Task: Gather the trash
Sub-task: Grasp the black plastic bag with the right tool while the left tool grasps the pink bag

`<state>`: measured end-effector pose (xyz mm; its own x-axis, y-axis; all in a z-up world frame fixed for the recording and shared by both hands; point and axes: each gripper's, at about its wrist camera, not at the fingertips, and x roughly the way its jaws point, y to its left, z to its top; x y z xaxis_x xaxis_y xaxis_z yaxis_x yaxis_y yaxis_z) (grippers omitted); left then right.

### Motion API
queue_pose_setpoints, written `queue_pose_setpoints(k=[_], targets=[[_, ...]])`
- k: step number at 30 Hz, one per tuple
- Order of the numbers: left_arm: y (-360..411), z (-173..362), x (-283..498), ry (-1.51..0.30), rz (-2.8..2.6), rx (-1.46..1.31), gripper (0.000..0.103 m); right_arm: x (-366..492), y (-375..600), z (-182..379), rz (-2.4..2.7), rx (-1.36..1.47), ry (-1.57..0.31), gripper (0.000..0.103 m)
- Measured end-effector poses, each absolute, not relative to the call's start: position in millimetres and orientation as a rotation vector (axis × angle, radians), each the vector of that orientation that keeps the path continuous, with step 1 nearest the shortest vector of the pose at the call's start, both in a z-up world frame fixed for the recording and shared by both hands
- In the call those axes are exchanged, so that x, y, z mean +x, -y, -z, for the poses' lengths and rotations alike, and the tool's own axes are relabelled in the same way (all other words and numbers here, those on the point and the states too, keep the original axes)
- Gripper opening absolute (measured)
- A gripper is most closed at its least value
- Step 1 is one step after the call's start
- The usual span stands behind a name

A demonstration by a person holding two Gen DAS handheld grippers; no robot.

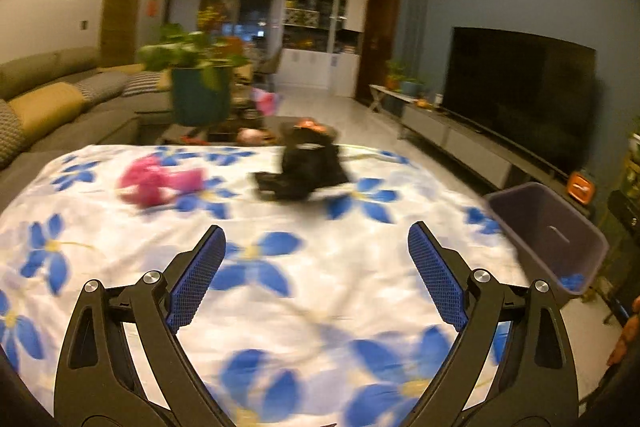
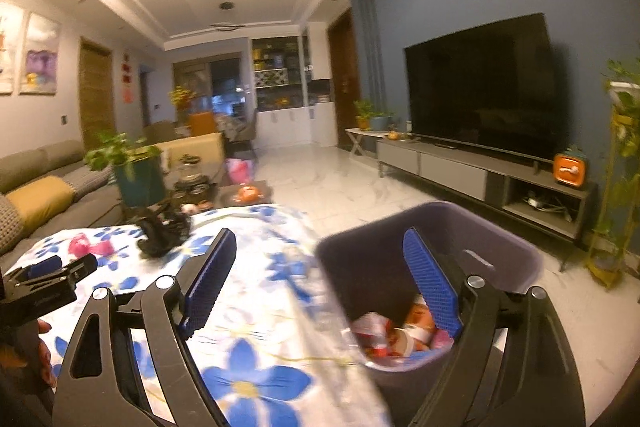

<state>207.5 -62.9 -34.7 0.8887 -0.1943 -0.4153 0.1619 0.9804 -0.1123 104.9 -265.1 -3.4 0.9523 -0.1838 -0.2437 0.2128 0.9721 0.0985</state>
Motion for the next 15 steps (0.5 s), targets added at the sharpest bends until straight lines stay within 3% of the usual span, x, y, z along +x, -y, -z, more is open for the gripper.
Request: queue_pose_setpoints(k=[15], targets=[[-75.0,28.3,230.9,-0.419,-0.092,-0.121,0.091,188.7,147.4,8.2,-0.016,0.039,-0.302,0.083]])
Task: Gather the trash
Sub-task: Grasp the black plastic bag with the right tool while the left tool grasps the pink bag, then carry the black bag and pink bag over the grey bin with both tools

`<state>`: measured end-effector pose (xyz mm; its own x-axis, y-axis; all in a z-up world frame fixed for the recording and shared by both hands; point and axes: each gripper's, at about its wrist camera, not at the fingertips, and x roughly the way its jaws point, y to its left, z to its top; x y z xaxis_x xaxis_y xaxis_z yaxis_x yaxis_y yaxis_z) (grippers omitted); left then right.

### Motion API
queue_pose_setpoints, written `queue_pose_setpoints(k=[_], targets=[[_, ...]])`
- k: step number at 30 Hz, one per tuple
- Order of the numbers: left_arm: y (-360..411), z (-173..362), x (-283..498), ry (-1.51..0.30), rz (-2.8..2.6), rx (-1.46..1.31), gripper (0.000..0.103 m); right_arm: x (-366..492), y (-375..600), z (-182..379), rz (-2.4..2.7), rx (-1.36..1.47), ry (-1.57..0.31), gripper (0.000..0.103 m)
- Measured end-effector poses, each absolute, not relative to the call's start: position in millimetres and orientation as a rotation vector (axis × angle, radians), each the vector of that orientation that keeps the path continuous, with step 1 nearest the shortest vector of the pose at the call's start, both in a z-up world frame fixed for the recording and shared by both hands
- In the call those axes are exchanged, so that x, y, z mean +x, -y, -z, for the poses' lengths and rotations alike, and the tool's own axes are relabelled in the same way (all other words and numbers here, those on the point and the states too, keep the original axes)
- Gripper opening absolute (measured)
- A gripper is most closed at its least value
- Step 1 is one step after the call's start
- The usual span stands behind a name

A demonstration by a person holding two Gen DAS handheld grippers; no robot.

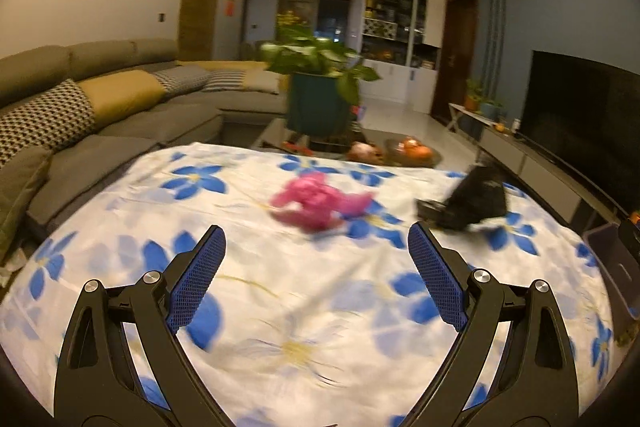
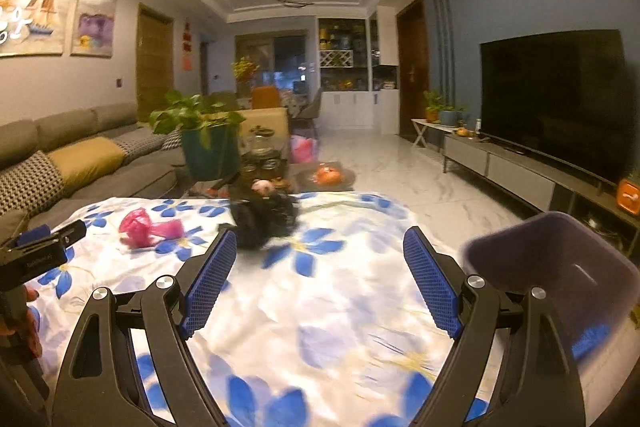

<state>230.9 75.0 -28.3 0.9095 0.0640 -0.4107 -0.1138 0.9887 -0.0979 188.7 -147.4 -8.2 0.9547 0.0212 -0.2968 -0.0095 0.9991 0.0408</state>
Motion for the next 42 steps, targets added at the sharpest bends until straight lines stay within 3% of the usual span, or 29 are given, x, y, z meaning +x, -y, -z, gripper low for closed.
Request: queue_pose_setpoints(k=[22,24,26,30,32,35,36,42], targets=[[-107.5,27.8,333.9,-0.422,-0.134,-0.137,0.091,359.9,72.5,47.6,0.003,0.022,-0.461,0.083],[-104.6,37.1,342.5,-0.449,-0.116,-0.128,0.091,365.3,71.8,54.6,0.001,0.015,-0.490,0.077],[-100.5,46.2,349.5,-0.480,-0.094,-0.130,0.091,370.5,71.4,59.6,-0.002,0.011,-0.523,0.061],[-90.5,58.1,359.4,-0.531,-0.054,-0.093,0.091,366.7,72.4,59.7,-0.014,0.022,-0.518,0.044],[-89.2,59.6,361.4,-0.539,-0.031,-0.095,0.087,367.5,71.5,60.6,-0.020,0.019,-0.525,0.029],[-91.4,65.7,368.6,-0.579,-0.003,-0.117,0.070,368.7,66.2,62.3,-0.031,0.000,-0.533,0.016],[-92.0,68.7,371.4,-0.598,0.004,-0.126,0.062,369.9,63.0,62.8,-0.034,-0.005,-0.530,0.014],[-96.0,78.0,376.8,-0.637,0.061,-0.169,0.041,359.3,59.3,58.6,-0.045,-0.009,-0.492,0.008]])
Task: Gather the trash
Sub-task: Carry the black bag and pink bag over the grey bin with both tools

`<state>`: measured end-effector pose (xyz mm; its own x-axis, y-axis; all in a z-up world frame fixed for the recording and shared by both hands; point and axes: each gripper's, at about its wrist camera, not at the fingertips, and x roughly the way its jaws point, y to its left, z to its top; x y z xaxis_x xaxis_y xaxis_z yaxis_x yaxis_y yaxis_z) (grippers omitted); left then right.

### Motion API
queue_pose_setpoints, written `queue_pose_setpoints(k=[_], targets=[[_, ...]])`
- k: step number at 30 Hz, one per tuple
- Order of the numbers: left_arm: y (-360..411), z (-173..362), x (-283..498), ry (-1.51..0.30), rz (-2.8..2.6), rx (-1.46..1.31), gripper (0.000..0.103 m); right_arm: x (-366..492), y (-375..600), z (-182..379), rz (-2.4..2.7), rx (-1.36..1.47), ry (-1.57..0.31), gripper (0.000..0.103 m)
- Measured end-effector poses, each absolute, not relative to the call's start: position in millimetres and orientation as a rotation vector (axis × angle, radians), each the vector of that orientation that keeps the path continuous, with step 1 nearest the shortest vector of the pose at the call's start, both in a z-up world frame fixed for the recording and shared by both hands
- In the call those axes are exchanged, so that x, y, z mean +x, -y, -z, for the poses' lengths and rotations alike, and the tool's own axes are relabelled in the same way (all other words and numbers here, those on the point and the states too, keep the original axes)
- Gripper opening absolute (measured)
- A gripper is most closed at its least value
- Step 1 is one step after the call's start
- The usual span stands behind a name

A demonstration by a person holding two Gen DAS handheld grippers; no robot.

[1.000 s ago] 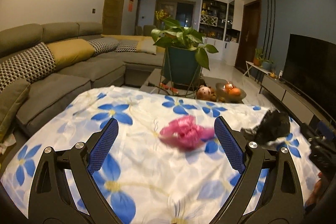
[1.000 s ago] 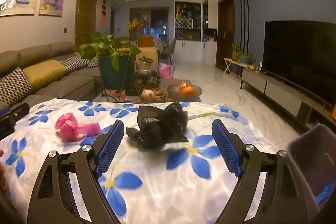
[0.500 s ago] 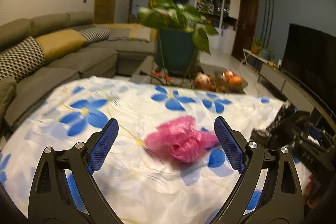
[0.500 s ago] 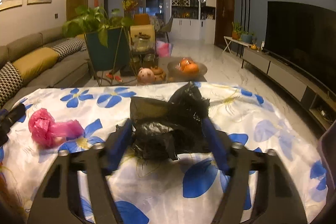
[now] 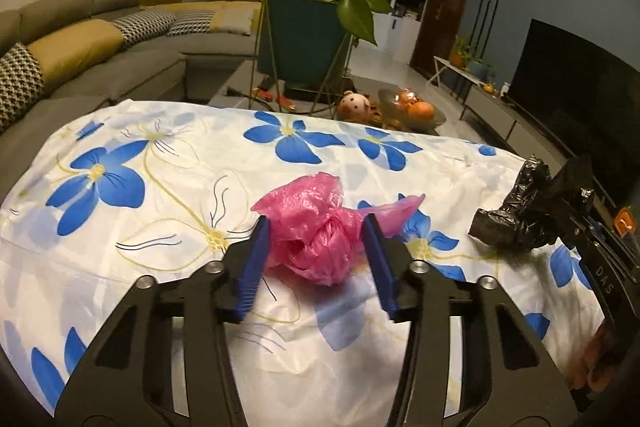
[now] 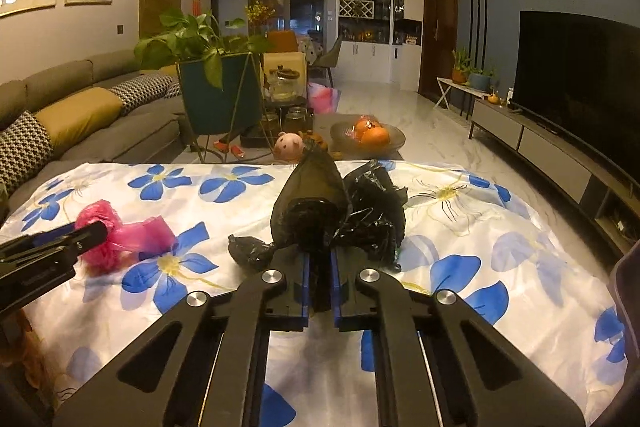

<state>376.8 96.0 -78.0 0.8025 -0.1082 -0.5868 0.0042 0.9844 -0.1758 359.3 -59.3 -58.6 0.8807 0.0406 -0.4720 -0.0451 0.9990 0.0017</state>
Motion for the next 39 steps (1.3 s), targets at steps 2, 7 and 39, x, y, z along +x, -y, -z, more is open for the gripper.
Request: queue_pose_setpoints(k=[2,7,39], targets=[[-95.0,79.5,375.6,-0.638,0.073,-0.170,0.035,356.7,59.6,57.6,-0.049,-0.006,-0.482,0.007],[-94.7,76.8,366.7,-0.606,0.073,-0.179,0.027,345.0,59.4,52.2,-0.062,-0.005,-0.459,0.006],[12.0,-6.4,215.7,-0.370,0.187,-0.040,0.026,172.1,154.4,-4.7,0.039,-0.009,-0.263,0.005]])
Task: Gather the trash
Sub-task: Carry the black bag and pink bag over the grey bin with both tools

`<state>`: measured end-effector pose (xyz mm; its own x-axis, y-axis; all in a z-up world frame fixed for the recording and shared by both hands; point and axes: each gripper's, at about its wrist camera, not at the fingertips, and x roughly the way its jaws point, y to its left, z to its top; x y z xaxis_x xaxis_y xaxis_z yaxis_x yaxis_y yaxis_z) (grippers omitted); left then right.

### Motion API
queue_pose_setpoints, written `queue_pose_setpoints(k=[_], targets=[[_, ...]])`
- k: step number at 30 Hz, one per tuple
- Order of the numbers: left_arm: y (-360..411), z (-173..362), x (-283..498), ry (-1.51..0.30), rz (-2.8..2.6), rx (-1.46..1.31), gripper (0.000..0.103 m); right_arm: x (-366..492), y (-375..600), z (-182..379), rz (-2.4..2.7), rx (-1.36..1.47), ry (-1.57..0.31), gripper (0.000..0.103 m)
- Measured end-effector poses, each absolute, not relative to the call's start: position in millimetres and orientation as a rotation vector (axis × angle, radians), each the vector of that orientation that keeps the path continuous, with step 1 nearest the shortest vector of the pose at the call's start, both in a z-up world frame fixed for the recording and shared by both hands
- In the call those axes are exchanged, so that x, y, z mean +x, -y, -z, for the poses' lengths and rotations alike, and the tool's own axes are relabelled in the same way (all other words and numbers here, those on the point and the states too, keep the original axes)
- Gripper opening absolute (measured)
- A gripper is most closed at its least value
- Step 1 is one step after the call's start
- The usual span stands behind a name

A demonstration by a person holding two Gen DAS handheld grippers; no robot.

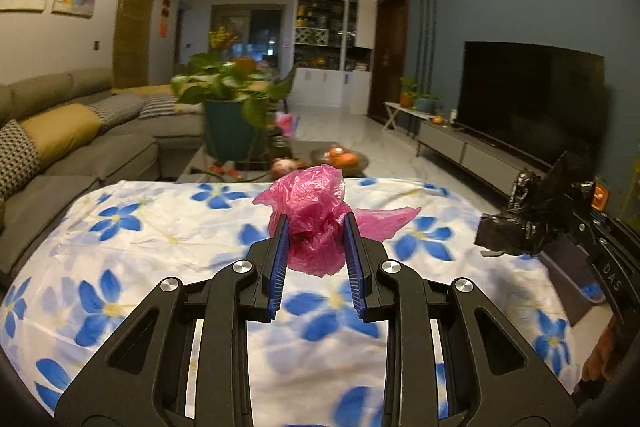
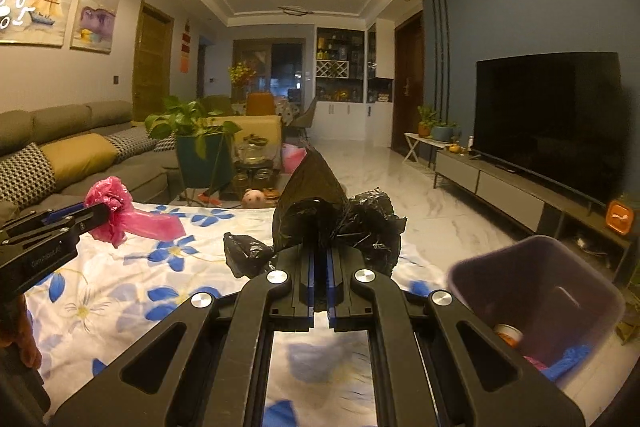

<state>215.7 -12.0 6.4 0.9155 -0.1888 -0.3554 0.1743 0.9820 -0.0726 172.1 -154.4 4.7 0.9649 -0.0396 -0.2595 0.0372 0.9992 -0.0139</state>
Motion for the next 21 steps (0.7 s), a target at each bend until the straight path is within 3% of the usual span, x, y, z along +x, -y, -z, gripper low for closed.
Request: queue_pose_setpoints(k=[21], targets=[[208.4,-16.4,203.0,-0.346,0.554,0.030,0.026,118.4,304.0,-0.4,0.375,0.084,-0.222,0.005]])
